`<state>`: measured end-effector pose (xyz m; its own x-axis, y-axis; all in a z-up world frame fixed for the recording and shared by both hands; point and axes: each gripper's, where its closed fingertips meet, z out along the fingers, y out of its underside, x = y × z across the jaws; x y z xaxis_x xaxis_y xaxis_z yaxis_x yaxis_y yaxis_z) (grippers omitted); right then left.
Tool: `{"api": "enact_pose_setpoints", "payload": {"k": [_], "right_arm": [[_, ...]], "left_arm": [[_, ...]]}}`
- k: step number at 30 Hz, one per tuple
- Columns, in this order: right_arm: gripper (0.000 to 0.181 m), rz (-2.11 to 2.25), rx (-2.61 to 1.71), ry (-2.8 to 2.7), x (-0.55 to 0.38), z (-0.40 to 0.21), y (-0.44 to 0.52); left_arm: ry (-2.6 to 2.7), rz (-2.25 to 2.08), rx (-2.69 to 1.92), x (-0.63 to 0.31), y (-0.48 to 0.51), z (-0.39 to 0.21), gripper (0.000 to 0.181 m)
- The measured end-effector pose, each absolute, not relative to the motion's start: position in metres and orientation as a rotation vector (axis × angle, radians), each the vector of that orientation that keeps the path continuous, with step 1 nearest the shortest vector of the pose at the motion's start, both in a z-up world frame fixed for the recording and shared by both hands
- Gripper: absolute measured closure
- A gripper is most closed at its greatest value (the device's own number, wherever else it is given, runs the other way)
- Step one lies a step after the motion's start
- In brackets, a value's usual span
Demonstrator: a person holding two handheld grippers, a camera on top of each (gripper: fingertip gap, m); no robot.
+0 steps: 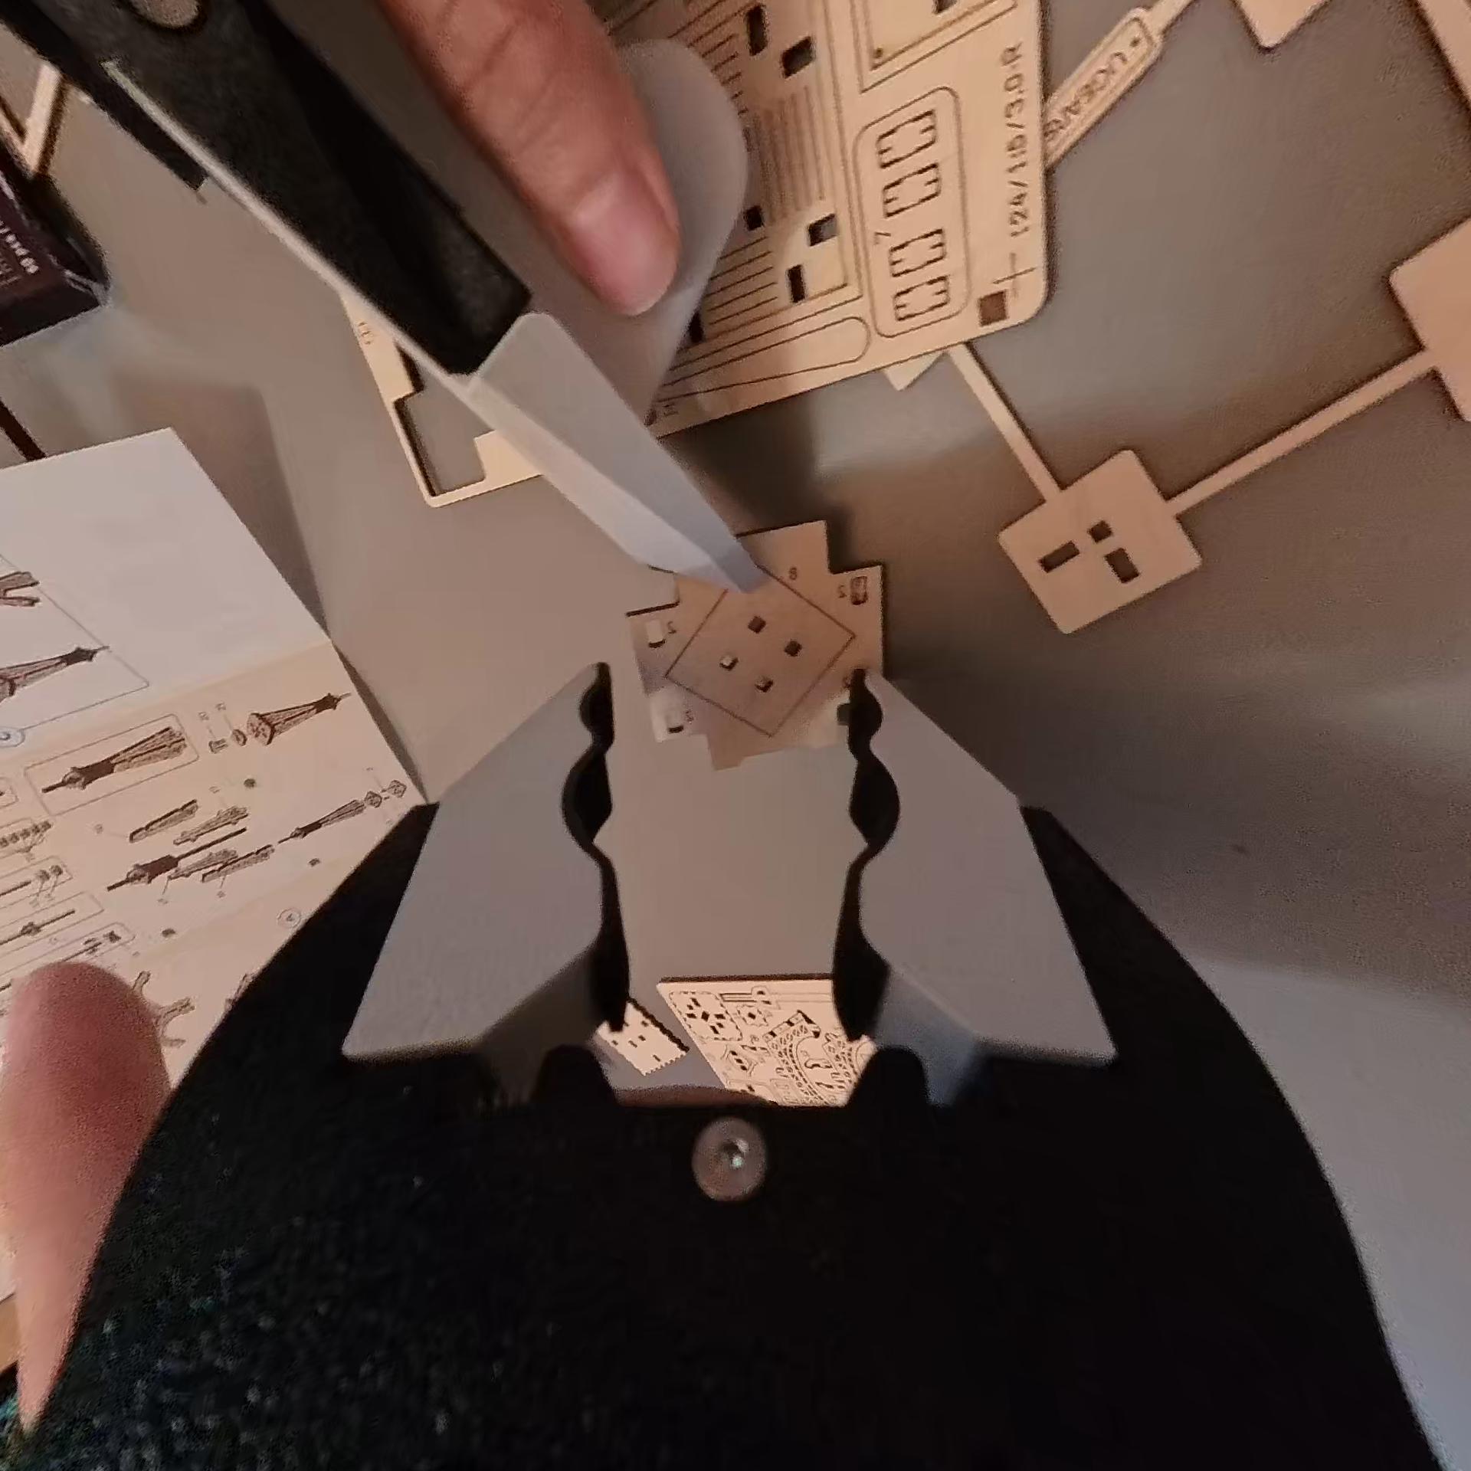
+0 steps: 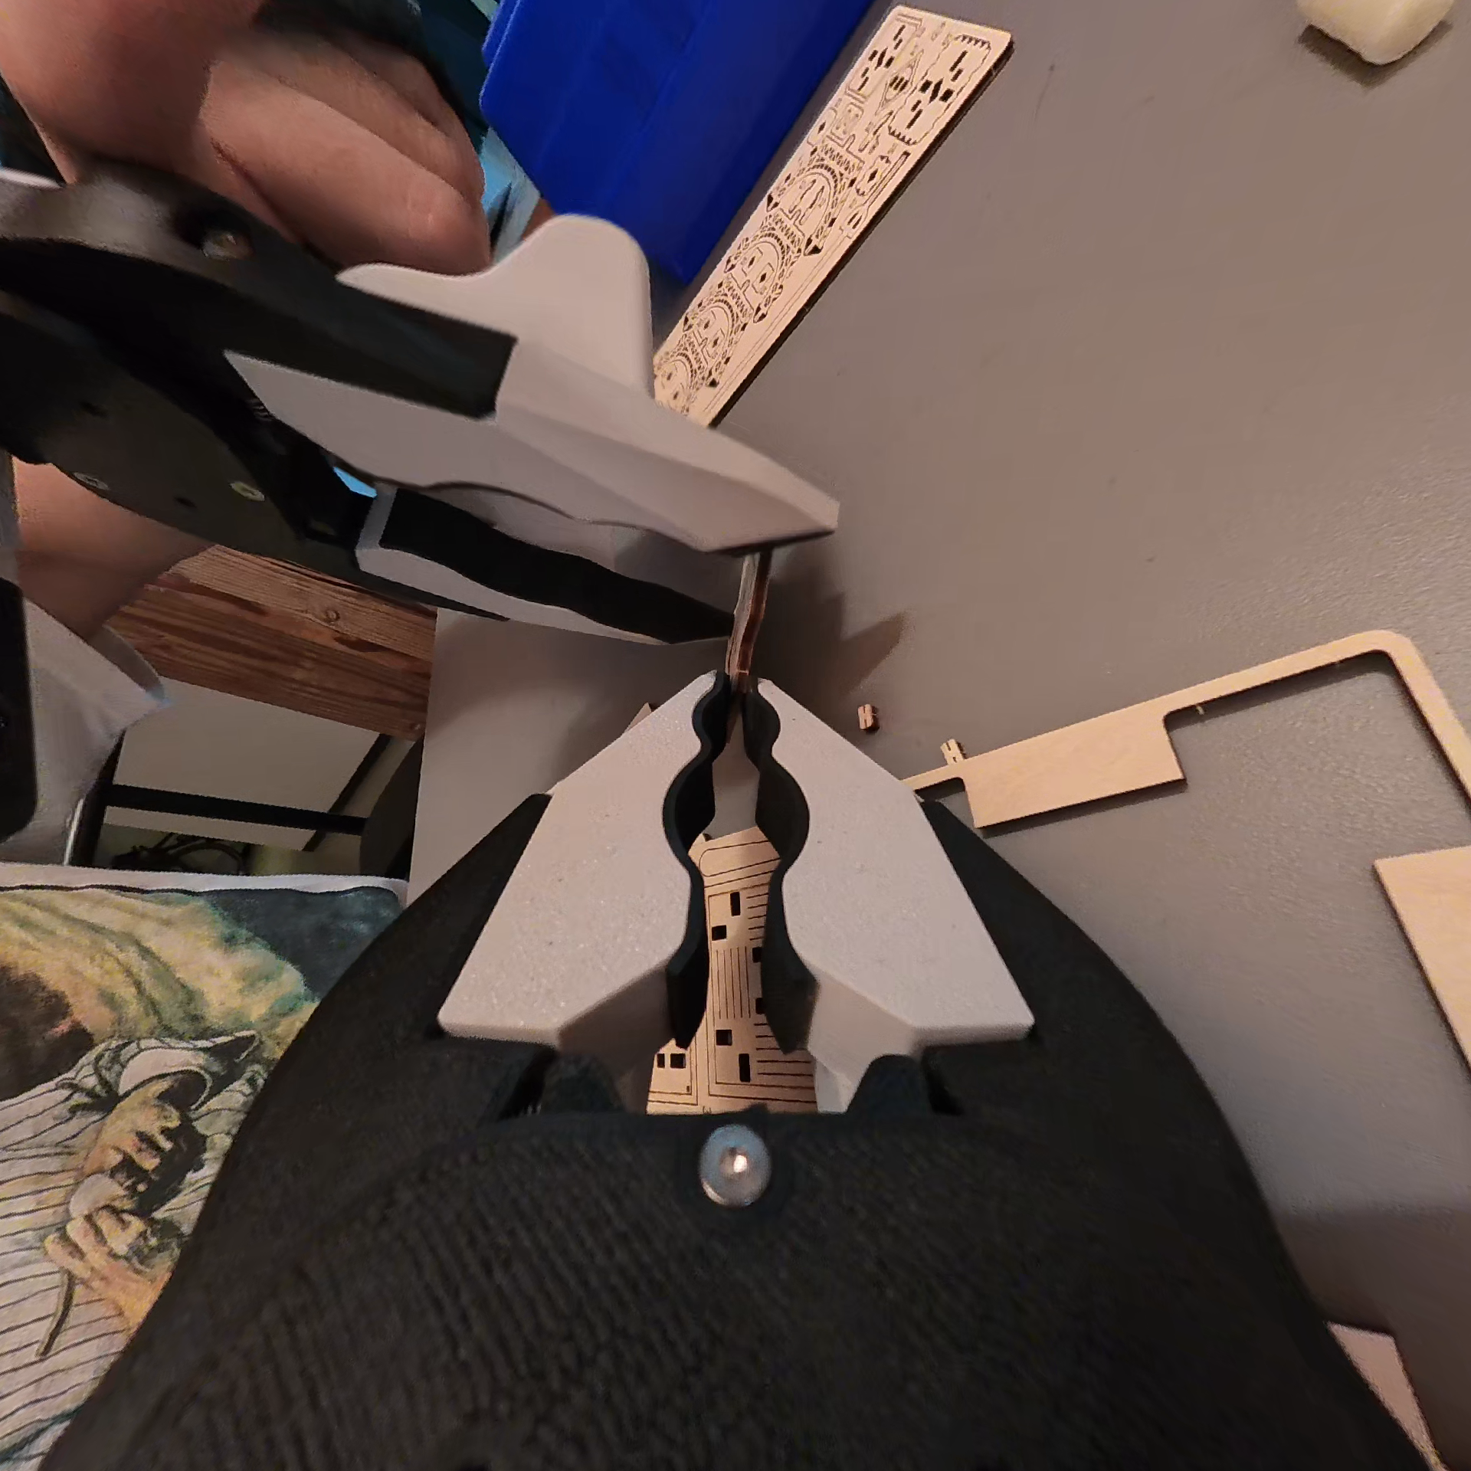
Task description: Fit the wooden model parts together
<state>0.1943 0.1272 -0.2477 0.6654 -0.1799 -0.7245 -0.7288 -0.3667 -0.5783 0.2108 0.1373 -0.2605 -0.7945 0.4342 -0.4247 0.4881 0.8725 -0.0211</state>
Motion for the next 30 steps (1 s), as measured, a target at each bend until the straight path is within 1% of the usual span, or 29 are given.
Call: {"api": "enact_pose_setpoints", "payload": {"k": [1,8,13,14,16,17,18,19,21,22,24,25,26,30], "right_arm": [[0.180,0.696,-1.892,0.715,0.194,-0.248,0.127],[0.180,0.695,-1.889,0.714,0.195,-0.247,0.127],[0.178,0.680,-1.868,0.733,0.198,-0.246,0.126],[0.178,0.680,-1.869,0.733,0.198,-0.246,0.126],[0.180,0.685,-1.866,0.726,0.197,-0.245,0.127],[0.180,0.692,-1.864,0.722,0.197,-0.245,0.127],[0.180,0.695,-1.863,0.721,0.197,-0.245,0.127],[0.180,0.698,-1.863,0.720,0.196,-0.245,0.127],[0.180,0.701,-1.862,0.719,0.196,-0.245,0.127],[0.180,0.702,-1.863,0.718,0.196,-0.245,0.127],[0.180,0.705,-1.863,0.715,0.195,-0.245,0.127],[0.180,0.706,-1.862,0.715,0.195,-0.245,0.127],[0.180,0.705,-1.863,0.714,0.195,-0.245,0.127],[0.180,0.706,-1.862,0.705,0.194,-0.244,0.128]], "left_arm": [[2.637,-0.181,0.691,0.208,0.138,-0.262,0.131],[2.606,-0.247,0.653,0.208,0.140,-0.260,0.132],[2.236,-0.150,0.670,0.222,0.140,-0.251,0.134],[2.170,-0.162,0.637,0.221,0.140,-0.247,0.127],[2.092,-0.254,0.538,0.216,0.141,-0.231,0.104],[2.102,-0.311,0.465,0.212,0.144,-0.224,0.085],[2.129,-0.371,0.360,0.210,0.150,-0.217,0.060],[2.141,-0.430,0.224,0.212,0.156,-0.210,0.059],[2.209,-0.526,-0.037,0.212,0.170,-0.209,0.063],[2.219,-0.556,-0.160,0.213,0.178,-0.209,0.072],[2.224,-0.626,-0.360,0.215,0.188,-0.212,0.074],[2.251,-0.669,-0.430,0.212,0.188,-0.216,0.080],[2.252,-0.714,-0.496,0.211,0.189,-0.217,0.083],[2.271,-0.903,-0.729,0.207,0.186,-0.220,0.083]]}}
